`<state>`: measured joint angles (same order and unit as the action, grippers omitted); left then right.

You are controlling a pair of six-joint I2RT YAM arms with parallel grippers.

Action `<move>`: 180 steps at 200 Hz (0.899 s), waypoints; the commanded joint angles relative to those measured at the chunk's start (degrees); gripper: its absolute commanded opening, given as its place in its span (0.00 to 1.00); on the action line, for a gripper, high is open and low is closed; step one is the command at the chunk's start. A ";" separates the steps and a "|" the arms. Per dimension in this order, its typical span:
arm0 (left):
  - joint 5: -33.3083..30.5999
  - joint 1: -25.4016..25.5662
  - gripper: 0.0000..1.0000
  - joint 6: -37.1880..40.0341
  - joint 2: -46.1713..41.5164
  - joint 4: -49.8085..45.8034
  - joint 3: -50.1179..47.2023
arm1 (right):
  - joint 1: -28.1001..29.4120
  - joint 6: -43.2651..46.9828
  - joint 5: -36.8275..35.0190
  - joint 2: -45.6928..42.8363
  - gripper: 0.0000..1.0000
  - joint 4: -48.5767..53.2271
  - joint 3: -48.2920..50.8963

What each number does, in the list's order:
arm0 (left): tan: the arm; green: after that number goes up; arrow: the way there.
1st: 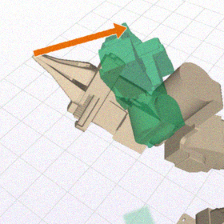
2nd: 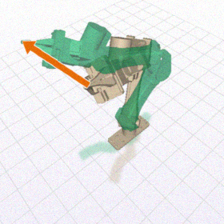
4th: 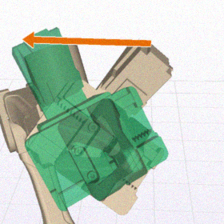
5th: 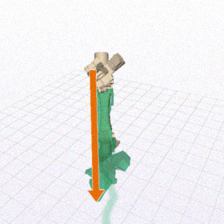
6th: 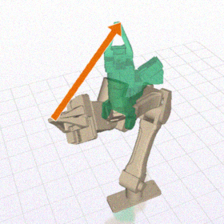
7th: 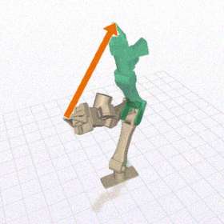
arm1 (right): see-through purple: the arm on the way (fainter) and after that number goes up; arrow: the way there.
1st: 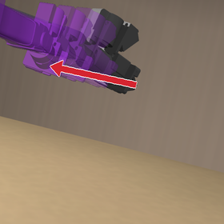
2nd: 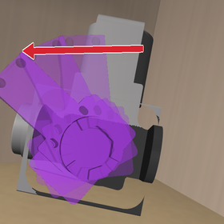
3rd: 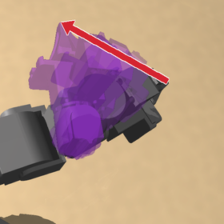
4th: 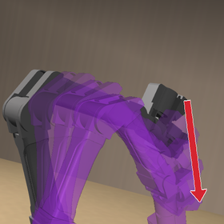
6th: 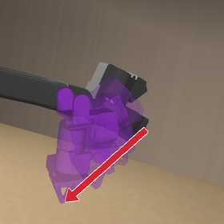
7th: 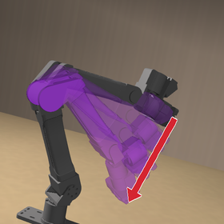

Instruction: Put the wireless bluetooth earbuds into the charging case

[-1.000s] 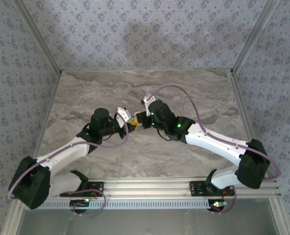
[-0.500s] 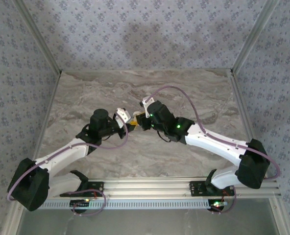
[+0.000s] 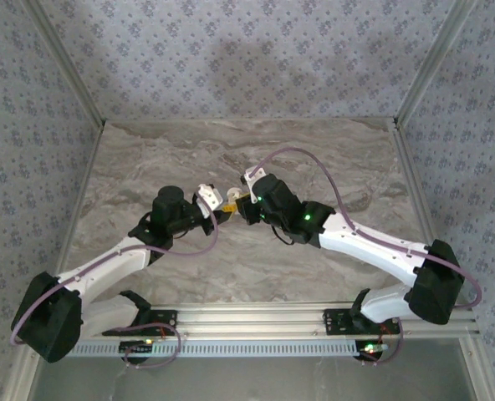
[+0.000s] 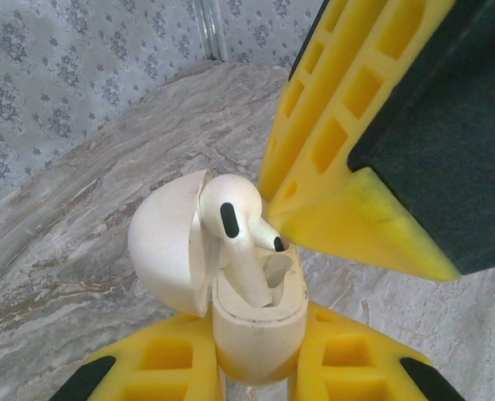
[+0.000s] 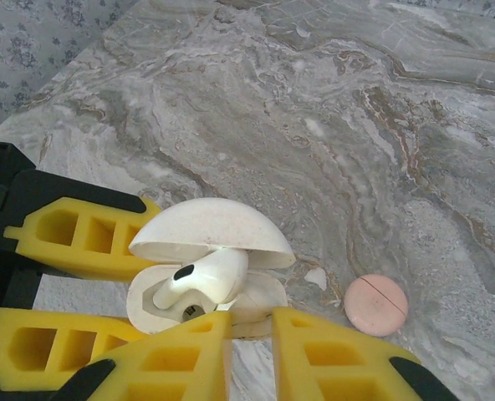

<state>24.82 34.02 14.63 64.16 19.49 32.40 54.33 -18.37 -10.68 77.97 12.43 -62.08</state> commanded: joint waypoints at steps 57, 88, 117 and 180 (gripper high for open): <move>-2.37 0.61 0.14 1.10 -0.90 1.75 0.58 | -1.28 -2.52 3.63 -2.87 0.26 0.29 0.28; -2.85 0.70 0.14 1.01 -0.85 2.12 0.40 | -2.68 -3.68 7.04 -4.41 0.28 -0.52 0.61; -3.35 0.69 0.14 0.75 -0.53 2.61 0.29 | -5.13 -5.75 12.71 -5.07 0.32 -0.90 0.56; -3.81 0.70 0.14 0.75 -0.44 3.17 0.07 | -9.65 -24.21 23.14 -3.25 0.35 3.67 -4.40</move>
<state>21.34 34.26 15.03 64.16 20.25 32.40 45.25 -33.01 6.66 73.93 13.08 -62.43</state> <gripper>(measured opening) 0.181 0.346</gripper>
